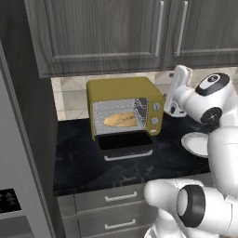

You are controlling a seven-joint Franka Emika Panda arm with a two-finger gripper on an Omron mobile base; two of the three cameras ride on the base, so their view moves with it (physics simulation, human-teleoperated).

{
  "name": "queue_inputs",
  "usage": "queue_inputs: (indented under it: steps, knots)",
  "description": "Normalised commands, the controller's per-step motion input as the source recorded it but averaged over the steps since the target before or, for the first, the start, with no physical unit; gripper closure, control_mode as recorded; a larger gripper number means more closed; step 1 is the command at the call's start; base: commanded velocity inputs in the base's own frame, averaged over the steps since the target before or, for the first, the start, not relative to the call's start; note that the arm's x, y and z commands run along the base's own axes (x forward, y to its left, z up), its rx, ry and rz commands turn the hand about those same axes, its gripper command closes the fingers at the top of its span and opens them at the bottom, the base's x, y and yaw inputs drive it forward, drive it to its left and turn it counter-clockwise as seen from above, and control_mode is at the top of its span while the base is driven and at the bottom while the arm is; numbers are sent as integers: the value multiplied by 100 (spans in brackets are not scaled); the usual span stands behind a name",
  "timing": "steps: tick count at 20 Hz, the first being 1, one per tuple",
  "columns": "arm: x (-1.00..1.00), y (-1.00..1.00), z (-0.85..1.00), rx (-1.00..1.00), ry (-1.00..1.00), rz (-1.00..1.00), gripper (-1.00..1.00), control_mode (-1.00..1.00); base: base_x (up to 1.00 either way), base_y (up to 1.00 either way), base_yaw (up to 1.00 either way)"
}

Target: Pull the toaster oven rack outwards. Pick up the baguette from the plate and place it on the toaster oven rack. Close the toaster oven door fully and set the temperature to the lowest setting.

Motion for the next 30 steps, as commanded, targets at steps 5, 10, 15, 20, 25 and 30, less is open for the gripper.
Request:
queue_inputs:
  steps: [5, 10, 15, 20, 25, 30]
  knots:
    - [-84, -2, 6, 33, -53, 0, -100, -100, 0, 0, 0]
    - [-62, -7, 43, 58, -45, 0, -100, -100, 0, 0, 0]
    - [-46, -20, 77, 69, -20, 3, -100, -100, 0, 0, 0]
    - [-52, -40, 81, 67, 1, 7, -100, -100, 0, 0, 0]
    - [-65, -51, 20, 60, 16, 2, -100, -100, 0, 0, 0]
    - [-50, -54, -48, 62, 29, 0, -100, -100, 0, 0, 0]
